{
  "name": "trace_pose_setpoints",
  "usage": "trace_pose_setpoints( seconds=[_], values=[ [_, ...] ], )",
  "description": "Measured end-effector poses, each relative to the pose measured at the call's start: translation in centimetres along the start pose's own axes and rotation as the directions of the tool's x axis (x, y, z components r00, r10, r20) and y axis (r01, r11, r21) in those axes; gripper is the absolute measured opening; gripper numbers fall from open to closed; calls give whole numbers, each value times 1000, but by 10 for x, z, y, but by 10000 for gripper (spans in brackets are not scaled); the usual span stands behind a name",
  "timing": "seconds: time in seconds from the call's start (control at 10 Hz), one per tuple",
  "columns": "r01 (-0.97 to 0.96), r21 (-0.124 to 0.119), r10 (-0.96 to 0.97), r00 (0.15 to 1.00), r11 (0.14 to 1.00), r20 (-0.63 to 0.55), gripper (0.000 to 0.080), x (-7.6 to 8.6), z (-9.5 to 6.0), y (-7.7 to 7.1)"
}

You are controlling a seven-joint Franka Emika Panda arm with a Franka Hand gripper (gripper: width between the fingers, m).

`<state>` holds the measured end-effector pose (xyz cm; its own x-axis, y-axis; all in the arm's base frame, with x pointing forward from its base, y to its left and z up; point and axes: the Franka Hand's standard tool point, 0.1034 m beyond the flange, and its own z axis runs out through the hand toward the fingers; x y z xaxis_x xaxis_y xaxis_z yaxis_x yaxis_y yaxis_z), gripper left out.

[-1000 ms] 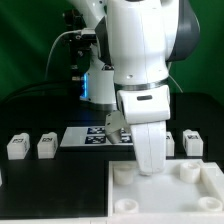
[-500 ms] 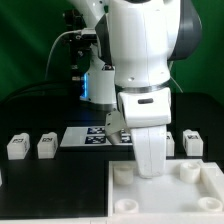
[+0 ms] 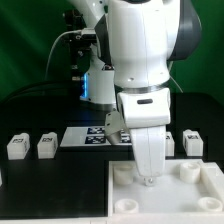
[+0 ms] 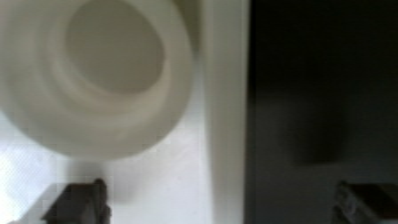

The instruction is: Assemble one leg

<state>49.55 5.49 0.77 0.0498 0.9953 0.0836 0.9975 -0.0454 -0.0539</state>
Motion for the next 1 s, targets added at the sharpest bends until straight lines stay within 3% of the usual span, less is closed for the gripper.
trace_pose_setpoints(
  seconds=[0.7,1.0],
  values=[
    [-8,0,8,1000,1000,0,649,-1,0,0],
    [-313,-32,314,950,949,5,649,32,-39,-2]
  ],
)
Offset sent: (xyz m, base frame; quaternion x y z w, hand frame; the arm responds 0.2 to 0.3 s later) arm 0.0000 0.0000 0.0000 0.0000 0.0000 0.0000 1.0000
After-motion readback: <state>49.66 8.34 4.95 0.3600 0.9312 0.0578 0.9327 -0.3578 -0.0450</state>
